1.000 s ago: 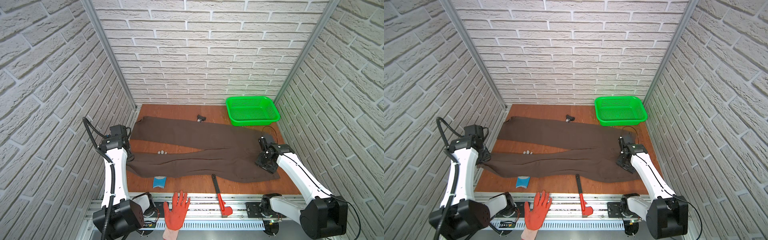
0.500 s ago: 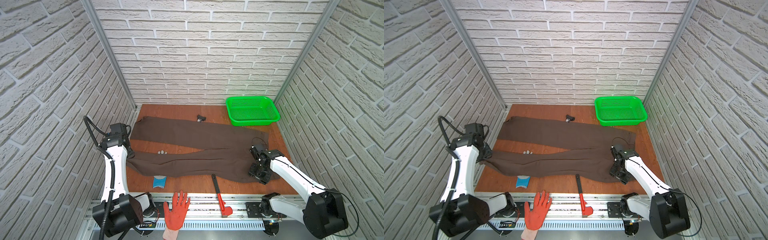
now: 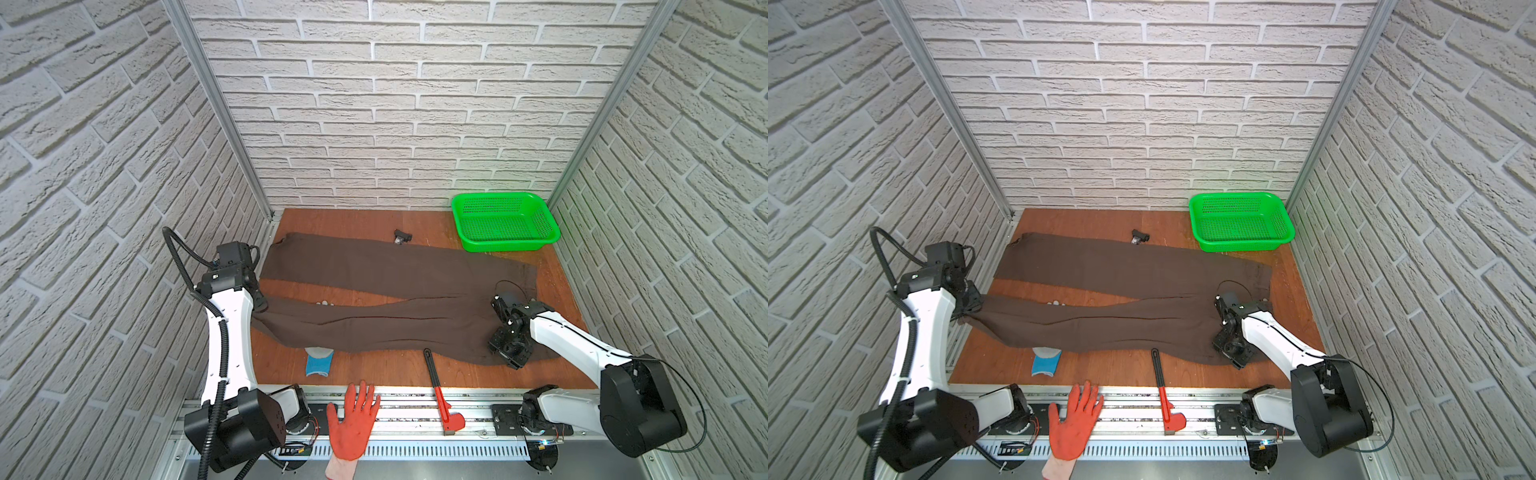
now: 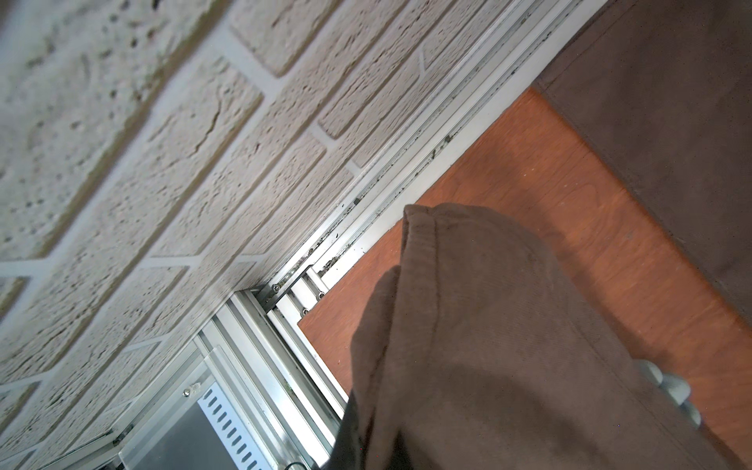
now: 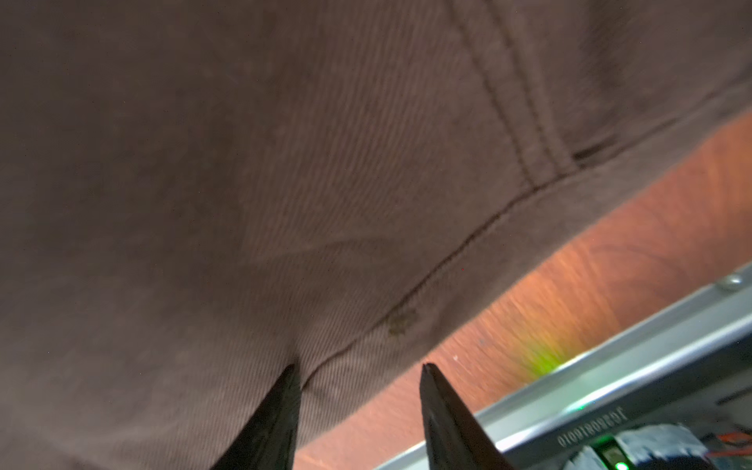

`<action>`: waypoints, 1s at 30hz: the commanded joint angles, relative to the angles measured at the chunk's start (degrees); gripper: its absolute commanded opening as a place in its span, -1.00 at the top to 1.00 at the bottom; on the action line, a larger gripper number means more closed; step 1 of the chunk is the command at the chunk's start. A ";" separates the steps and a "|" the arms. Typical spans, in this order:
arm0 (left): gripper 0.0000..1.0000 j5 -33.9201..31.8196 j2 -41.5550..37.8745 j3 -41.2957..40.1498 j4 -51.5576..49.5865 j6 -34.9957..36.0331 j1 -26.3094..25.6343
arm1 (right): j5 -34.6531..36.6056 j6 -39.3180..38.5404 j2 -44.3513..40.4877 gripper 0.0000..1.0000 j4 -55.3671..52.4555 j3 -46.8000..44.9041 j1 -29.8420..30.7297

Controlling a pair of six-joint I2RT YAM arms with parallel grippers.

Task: Fold and stack the trousers
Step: Smooth out the trousers at the center of the table.

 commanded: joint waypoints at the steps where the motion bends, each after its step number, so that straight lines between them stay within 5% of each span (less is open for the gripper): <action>1: 1.00 -0.81 -0.32 1.37 1.54 0.25 0.69 | -0.38 2.76 1.31 -0.02 3.52 -1.90 0.36; 7: 1.00 -0.61 -0.16 1.34 1.76 0.26 0.78 | 1.69 4.12 2.10 0.01 5.41 -3.28 0.39; 12: 1.00 0.10 0.17 1.49 2.76 0.76 1.10 | 4.19 4.94 1.04 0.87 5.03 -1.70 0.33; 23: 1.00 2.15 6.19 11.68 2.07 3.60 2.53 | 16.11 -4.72 -7.09 0.89 -12.92 26.51 -0.69; 30: 1.00 1.49 8.25 15.67 -2.09 4.02 5.48 | 12.48 -8.69 -6.13 0.89 -16.18 29.73 -3.72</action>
